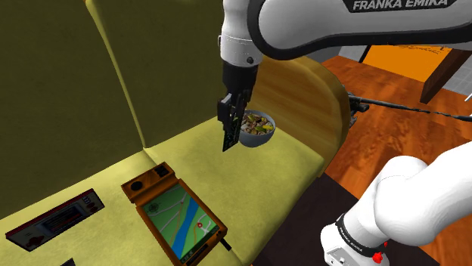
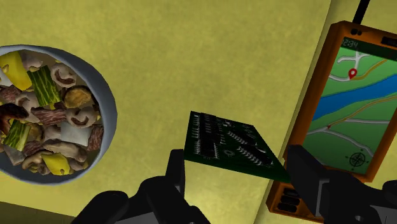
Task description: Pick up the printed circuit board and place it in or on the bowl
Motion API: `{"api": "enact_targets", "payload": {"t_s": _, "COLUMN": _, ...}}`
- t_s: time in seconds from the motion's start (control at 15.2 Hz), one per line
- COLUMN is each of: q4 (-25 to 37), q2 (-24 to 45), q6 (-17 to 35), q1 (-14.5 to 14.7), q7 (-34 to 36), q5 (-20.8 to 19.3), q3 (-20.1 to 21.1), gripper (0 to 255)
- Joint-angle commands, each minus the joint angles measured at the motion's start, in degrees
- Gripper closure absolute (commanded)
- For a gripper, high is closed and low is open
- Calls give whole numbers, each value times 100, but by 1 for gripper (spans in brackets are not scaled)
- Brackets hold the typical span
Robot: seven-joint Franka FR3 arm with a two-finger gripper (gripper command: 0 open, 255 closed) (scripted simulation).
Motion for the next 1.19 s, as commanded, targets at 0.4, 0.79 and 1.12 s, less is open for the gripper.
{"api": "enact_targets", "payload": {"t_s": 0.4, "q4": 575, "q2": 29, "q6": -555, "q1": -69, "q7": -131, "q5": -55, "q3": -122, "gripper": 255}}
{"api": "enact_targets", "payload": {"t_s": 0.79, "q4": 868, "q2": 124, "q6": -776, "q1": -374, "q7": -930, "q5": -255, "q3": -678, "gripper": 255}}
{"api": "enact_targets", "payload": {"t_s": 1.12, "q4": 1291, "q2": 368, "q6": -962, "q1": -630, "q7": -1575, "q5": -417, "q3": -1109, "gripper": 255}}
